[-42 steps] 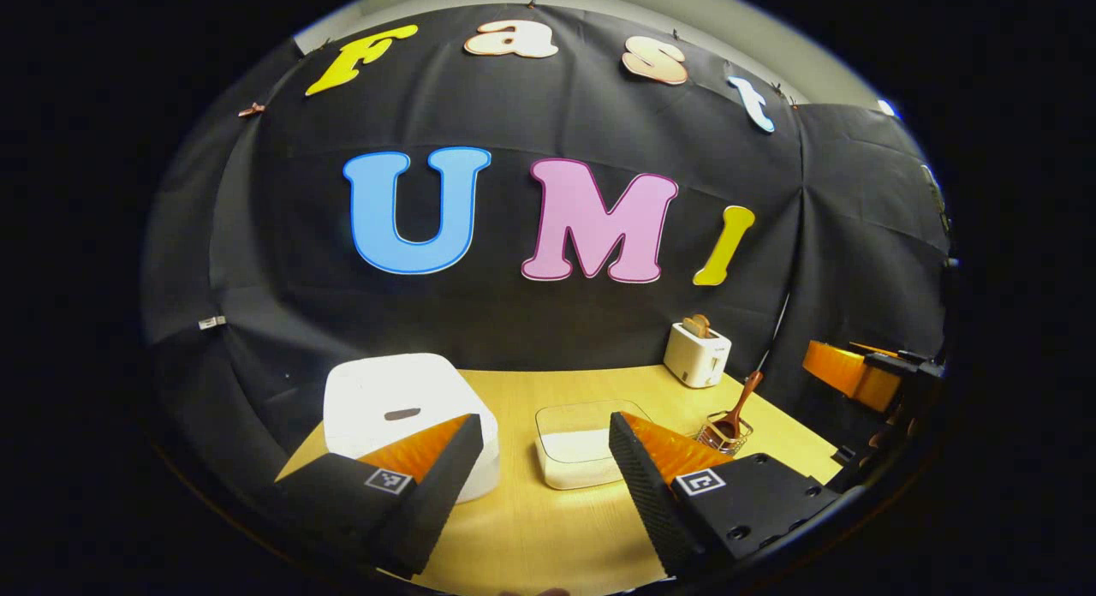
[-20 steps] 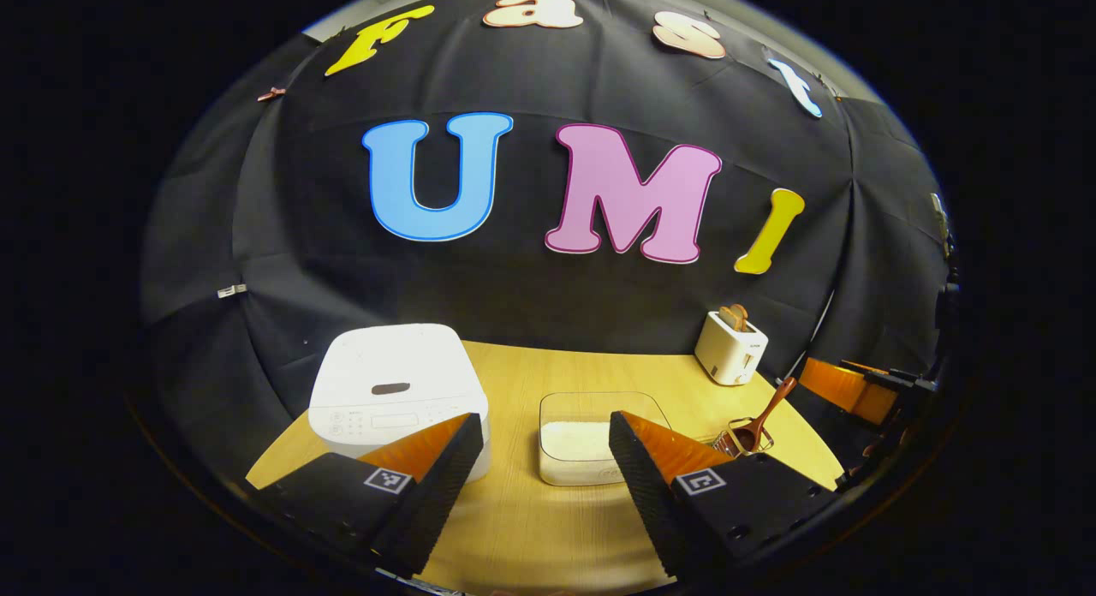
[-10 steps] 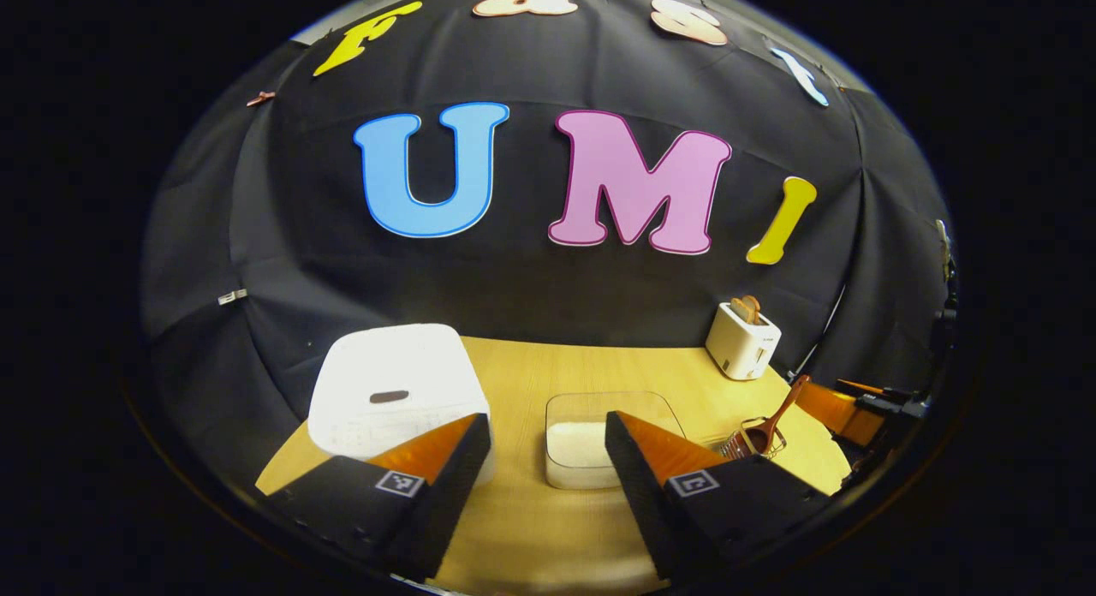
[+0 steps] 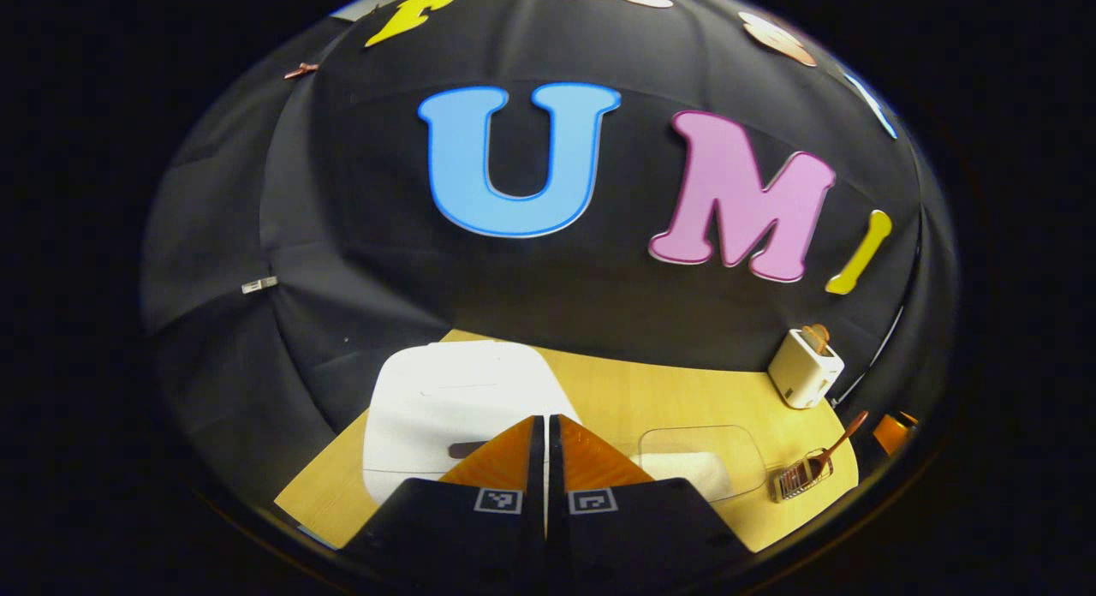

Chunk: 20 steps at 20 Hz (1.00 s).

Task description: Close the left gripper, press the button to open the rice cooker; take a wooden spoon from the chopstick holder with the right hand, scoop a spoonful of rice and pour it into the rice cooker, then put the wooden spoon back into the chopstick holder.

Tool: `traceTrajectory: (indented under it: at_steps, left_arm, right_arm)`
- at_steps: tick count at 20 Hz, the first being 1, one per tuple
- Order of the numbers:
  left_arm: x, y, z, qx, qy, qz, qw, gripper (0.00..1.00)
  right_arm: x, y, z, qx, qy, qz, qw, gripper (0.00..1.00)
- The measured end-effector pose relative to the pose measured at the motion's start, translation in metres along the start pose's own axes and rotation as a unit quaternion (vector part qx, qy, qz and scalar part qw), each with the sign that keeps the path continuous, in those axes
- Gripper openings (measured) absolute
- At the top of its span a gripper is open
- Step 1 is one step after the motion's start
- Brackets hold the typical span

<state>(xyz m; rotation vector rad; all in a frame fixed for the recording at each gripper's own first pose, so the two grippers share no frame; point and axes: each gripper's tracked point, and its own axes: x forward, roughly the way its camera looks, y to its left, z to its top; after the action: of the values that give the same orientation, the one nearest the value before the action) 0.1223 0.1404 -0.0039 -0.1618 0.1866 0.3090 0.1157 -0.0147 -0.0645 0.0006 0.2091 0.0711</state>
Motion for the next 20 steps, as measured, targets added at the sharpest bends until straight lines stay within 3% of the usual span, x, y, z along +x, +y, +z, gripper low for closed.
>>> traceTrajectory:
  at_steps: [6,14,20]
  left_arm:
    - [0.055,0.044,-0.041,-0.041,0.098,0.001,0.994,0.05]
    - [0.055,0.04,-0.061,-0.064,0.132,-0.009,0.989,0.06]
    - [0.057,0.042,-0.069,-0.051,0.165,-0.011,0.985,0.06]
  right_arm:
    - [-0.016,-0.006,-0.012,-0.015,0.011,-0.031,0.999,0.99]
    - [-0.017,0.0,-0.021,-0.018,0.023,-0.036,0.999,0.99]
    - [-0.011,0.007,-0.039,-0.027,0.049,-0.024,0.998,0.99]
